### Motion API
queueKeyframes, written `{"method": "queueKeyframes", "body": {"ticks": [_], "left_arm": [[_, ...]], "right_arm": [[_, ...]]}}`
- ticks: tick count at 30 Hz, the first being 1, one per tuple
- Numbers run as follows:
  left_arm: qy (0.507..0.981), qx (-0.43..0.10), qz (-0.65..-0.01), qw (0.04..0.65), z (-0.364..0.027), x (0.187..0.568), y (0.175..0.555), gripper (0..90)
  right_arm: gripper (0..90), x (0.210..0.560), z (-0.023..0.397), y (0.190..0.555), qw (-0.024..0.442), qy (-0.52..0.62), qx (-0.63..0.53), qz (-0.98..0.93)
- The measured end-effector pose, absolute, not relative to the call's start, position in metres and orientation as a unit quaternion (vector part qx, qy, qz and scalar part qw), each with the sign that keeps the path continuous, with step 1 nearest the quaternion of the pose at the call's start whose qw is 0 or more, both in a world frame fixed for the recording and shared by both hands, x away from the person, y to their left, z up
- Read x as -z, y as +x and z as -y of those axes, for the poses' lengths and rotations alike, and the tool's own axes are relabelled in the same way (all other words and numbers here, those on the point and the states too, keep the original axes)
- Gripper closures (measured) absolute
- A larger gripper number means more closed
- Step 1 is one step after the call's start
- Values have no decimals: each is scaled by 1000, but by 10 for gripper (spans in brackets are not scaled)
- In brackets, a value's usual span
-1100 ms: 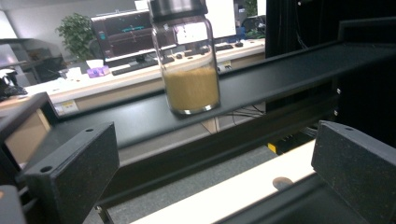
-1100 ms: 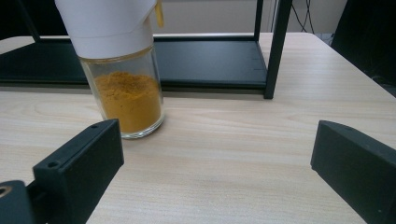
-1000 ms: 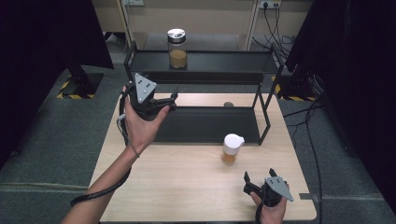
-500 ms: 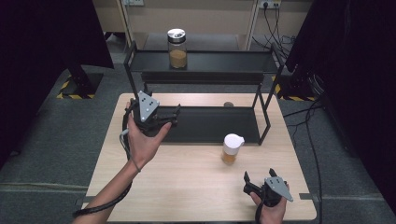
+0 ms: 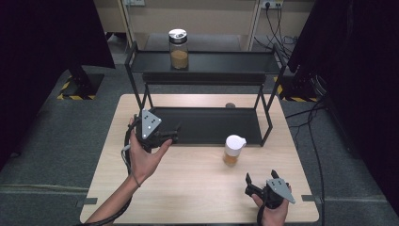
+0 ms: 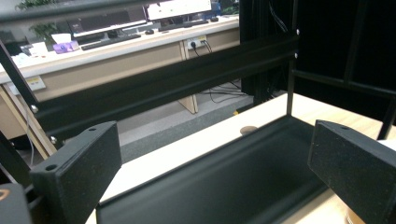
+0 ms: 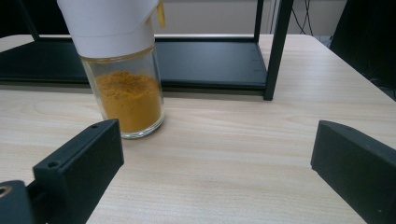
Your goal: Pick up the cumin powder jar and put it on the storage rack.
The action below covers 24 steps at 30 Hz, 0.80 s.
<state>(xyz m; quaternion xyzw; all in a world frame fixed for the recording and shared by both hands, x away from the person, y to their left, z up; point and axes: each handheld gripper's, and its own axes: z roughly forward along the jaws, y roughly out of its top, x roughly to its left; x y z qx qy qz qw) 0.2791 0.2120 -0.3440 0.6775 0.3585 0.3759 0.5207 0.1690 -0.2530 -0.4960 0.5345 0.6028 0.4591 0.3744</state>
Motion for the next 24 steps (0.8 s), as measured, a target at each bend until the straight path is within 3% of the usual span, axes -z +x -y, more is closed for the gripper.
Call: {"method": "queueKeyframes", "body": {"ticks": [24], "left_arm": [[710,-316,-375,506,-213,423,258,17]], "right_arm": [[25,496,252,168,377,533,-458,-604]]}}
